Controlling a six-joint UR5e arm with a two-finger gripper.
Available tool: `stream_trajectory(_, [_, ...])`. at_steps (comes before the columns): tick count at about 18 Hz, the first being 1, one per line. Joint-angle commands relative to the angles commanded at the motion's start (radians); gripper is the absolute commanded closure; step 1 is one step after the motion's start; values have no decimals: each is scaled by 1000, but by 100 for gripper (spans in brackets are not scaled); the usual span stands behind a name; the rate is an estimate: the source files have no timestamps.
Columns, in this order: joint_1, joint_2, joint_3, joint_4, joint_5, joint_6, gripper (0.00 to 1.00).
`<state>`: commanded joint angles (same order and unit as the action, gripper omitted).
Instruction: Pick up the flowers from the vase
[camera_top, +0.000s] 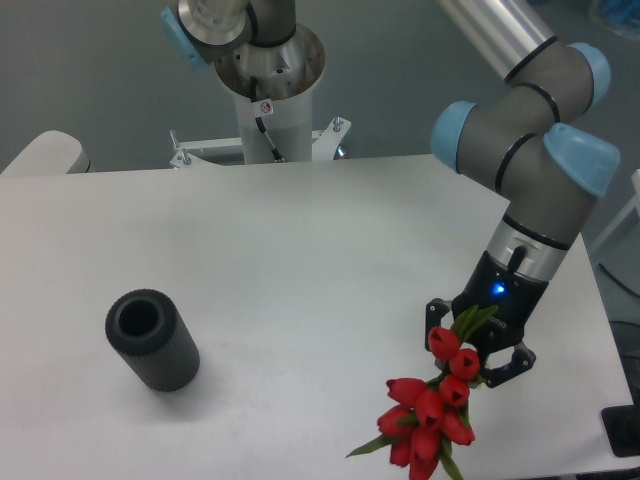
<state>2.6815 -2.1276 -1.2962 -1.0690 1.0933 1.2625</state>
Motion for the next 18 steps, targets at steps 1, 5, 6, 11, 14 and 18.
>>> stream_trajectory(1, [-3,-2,3,-17,40,2,100])
stream_trajectory(5, [-23,-6,14,-75,176,33,100])
stream_trajectory(6, [-31,-6,12,-92,207,72,100])
stream_trajectory(11, [-80,-15,26,-121,332,100,100])
stream_trajectory(14, [-97,-15,26,-123,381,127,100])
stream_trajectory(18, [-111,-17,26,-134,416,161,100])
